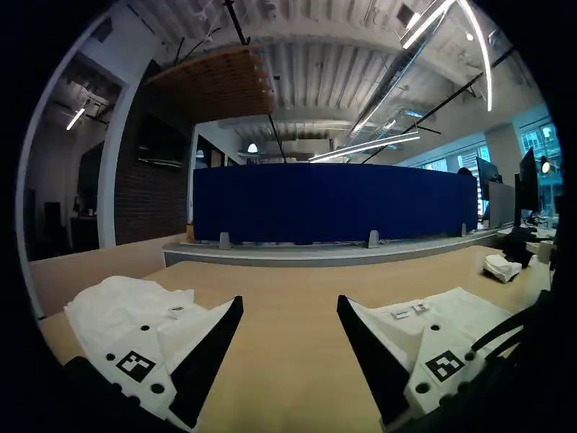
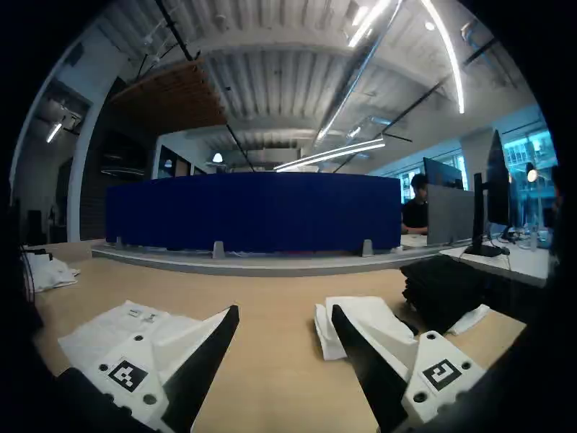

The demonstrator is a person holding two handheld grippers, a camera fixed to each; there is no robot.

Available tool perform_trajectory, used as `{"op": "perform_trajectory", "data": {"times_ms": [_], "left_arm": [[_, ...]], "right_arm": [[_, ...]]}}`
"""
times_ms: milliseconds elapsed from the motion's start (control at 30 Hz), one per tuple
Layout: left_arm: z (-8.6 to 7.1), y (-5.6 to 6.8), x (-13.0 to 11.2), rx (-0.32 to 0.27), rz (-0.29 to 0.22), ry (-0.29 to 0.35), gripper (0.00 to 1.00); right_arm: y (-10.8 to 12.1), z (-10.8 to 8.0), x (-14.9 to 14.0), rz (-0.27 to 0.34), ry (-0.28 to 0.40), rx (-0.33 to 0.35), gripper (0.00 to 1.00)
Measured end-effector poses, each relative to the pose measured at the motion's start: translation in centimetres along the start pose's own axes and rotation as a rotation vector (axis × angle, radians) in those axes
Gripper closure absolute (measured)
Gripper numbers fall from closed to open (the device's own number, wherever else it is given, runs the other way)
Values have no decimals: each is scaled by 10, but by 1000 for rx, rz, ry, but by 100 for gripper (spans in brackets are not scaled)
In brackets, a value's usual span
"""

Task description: Fold towel

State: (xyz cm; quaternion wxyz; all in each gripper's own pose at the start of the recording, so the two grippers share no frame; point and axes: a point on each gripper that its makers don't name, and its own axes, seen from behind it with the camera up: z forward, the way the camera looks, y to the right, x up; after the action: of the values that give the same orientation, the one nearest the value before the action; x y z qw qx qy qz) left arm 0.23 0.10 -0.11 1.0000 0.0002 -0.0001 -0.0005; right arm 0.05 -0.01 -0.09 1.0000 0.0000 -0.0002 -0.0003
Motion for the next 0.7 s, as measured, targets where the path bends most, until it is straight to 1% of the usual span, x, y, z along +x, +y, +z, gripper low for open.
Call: {"op": "perform_trajectory", "data": {"times_ms": [700], "left_arm": [[0,1,0,-2,2,-1,3]], "right_arm": [[-2,1,0,-1,-3,9,0]]}}
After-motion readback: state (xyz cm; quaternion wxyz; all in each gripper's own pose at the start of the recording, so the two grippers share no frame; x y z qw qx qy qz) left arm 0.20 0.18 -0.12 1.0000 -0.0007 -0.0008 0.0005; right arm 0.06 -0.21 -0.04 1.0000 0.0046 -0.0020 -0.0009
